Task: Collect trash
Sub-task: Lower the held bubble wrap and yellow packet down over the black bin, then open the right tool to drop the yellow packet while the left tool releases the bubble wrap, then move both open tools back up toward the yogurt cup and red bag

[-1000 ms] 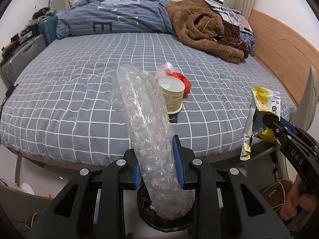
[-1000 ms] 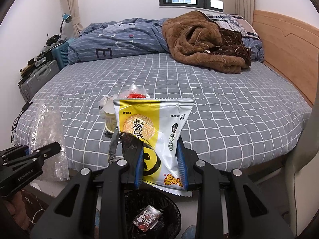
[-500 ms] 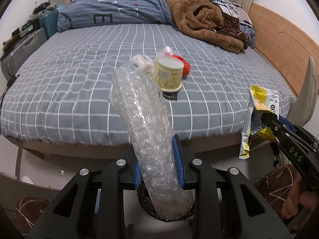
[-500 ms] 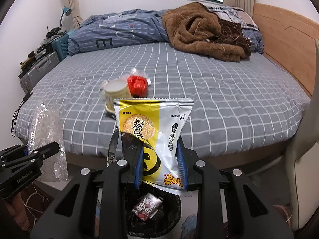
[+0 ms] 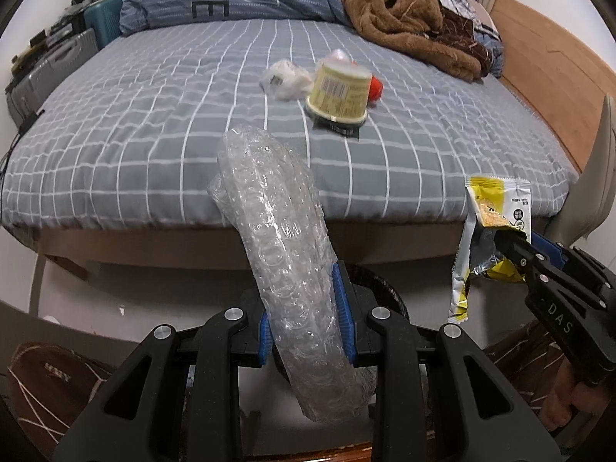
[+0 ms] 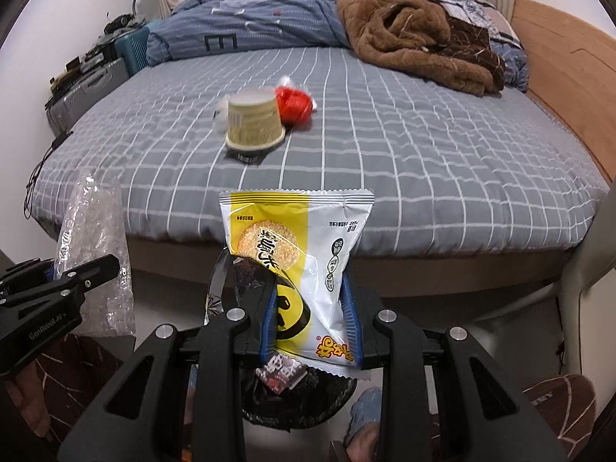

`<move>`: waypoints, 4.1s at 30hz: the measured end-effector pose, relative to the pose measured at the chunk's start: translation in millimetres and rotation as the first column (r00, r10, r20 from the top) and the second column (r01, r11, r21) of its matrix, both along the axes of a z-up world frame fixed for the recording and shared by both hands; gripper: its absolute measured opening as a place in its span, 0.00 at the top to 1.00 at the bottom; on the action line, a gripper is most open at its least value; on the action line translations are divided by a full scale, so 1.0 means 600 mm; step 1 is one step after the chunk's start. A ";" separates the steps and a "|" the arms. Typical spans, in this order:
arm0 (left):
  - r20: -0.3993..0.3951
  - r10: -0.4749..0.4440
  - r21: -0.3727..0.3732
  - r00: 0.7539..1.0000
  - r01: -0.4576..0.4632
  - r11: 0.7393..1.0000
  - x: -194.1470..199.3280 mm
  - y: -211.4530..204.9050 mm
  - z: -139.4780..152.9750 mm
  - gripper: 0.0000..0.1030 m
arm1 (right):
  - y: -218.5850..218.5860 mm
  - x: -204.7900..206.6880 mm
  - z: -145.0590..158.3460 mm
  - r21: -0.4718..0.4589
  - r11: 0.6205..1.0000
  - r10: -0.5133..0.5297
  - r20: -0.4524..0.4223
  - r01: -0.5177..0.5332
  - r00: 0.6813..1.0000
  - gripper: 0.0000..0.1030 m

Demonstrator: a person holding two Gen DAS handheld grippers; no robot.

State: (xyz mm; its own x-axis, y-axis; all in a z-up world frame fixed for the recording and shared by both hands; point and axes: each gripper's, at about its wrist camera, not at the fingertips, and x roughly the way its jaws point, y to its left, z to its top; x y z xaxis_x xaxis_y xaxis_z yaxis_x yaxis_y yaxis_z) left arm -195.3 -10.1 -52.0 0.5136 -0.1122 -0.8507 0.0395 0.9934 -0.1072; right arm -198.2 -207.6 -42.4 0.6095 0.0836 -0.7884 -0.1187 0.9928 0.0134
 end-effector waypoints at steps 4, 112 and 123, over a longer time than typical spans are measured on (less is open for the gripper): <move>-0.033 -0.001 0.008 0.999 0.001 1.000 -0.010 -0.001 -0.027 0.74 | 0.002 -0.008 -0.024 -0.005 1.000 0.003 -0.035 -0.003 0.999 0.73; -0.222 -0.154 -0.013 0.963 0.155 0.988 0.072 -0.178 -0.281 0.22 | -0.143 0.070 -0.236 -0.149 0.974 -0.204 -0.225 0.173 0.953 0.08; -0.118 -0.096 0.025 0.988 0.099 0.995 0.071 -0.131 -0.222 0.06 | -0.136 0.069 -0.214 -0.124 0.978 -0.187 -0.198 0.165 0.962 0.08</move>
